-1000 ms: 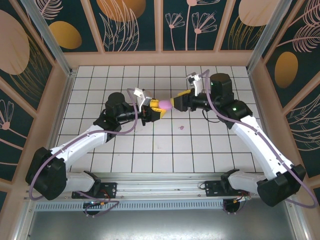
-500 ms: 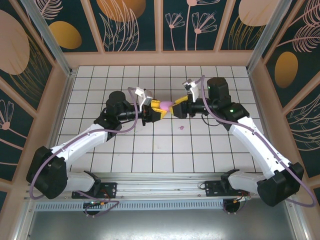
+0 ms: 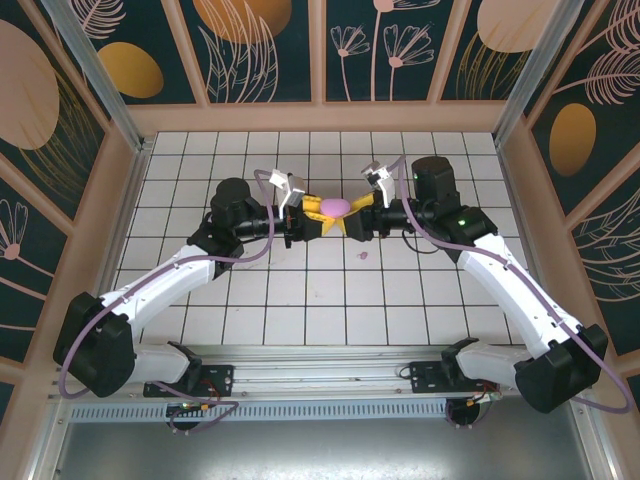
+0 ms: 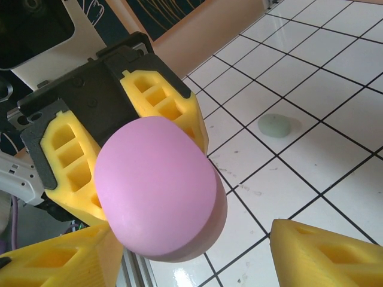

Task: Insert wireless bluetooth earbuds into charging case

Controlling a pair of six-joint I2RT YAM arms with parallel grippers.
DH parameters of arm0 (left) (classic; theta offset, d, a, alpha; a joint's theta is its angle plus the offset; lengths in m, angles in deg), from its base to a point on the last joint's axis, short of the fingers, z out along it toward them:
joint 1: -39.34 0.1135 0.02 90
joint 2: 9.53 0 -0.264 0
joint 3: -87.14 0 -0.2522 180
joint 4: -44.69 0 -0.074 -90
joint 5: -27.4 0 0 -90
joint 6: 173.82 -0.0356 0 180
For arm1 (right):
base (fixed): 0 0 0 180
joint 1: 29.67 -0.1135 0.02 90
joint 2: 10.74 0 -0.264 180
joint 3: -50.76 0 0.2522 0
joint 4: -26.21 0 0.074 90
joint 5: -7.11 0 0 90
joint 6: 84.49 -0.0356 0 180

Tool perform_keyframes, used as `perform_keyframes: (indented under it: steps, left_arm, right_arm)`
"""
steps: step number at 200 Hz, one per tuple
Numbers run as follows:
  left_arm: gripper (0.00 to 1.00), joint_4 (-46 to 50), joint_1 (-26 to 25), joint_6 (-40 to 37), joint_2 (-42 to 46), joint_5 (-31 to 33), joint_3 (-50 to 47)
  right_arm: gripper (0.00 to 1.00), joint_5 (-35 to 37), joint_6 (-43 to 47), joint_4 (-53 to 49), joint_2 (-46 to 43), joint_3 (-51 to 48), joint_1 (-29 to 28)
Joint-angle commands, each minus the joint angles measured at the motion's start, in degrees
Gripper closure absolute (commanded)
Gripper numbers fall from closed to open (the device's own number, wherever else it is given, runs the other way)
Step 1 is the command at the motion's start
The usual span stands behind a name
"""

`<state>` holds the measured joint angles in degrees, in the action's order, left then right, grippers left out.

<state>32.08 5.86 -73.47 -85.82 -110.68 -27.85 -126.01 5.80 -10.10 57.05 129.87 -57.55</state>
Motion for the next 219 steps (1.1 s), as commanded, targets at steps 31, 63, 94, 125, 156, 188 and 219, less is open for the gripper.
perform_keyframes:
  steps: [31,63,94,125,156,188,219]
  left_arm:
    - [0.71,-1.92,0.08,1.69,-0.52,-2.51,0.53]
    - [0.71,-2.46,0.13,1.93,-0.35,-2.48,-0.53]
    - [0.72,-2.92,0.11,2.04,-0.35,-2.58,-1.20]
    - [0.72,-2.99,0.08,2.04,-0.57,-2.73,-1.23]
    - [0.72,-3.49,0.14,2.13,-0.45,-2.73,-1.56]
    - [0.72,-3.45,0.08,2.00,0.01,-1.89,-2.07]
    - [0.71,-2.71,0.08,0.86,1.09,1.54,-3.82]
  right_arm:
    - [0.35,6.75,-3.59,3.04,0.91,1.42,-0.17]
    - [0.35,8.65,-7.94,4.64,1.03,2.90,0.81]
    - [0.36,9.85,-11.17,6.07,1.20,3.64,1.24]
    - [0.36,10.31,-12.63,6.38,1.66,4.47,1.25]
    - [0.36,11.11,-13.74,7.03,2.14,4.26,1.27]
    - [0.36,11.03,-15.46,6.73,3.16,4.41,1.26]
    - [0.36,10.23,-17.36,6.77,2.24,4.01,1.35]
